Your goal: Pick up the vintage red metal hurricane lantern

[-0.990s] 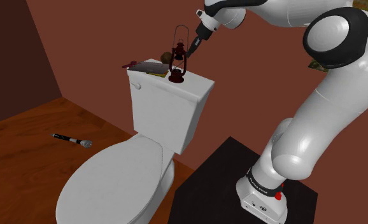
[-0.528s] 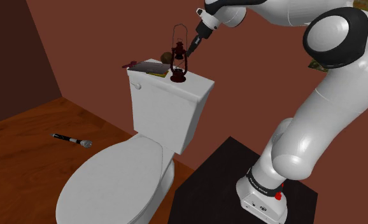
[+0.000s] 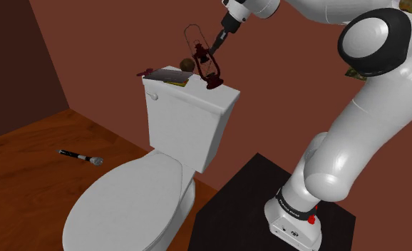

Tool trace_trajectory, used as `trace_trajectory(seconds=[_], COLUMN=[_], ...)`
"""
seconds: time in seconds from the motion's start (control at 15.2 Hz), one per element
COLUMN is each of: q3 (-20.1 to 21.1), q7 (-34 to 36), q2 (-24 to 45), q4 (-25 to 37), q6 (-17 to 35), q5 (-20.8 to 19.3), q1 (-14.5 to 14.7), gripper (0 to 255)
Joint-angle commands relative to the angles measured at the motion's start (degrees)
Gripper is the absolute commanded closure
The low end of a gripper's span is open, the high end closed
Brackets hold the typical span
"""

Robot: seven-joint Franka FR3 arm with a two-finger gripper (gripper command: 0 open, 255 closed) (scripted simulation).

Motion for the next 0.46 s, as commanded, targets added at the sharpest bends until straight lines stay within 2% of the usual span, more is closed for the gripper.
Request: trace_trajectory(seconds=[0.0, 0.4], q3=[0.0, -0.2], q7=[0.5, 1.2], q2=[0.1, 0.7], q4=[1.7, 5.6], q6=[-1.6, -4.8], q5=[-0.2, -0.2], q1=[0.0, -0.2], gripper=[255, 255])
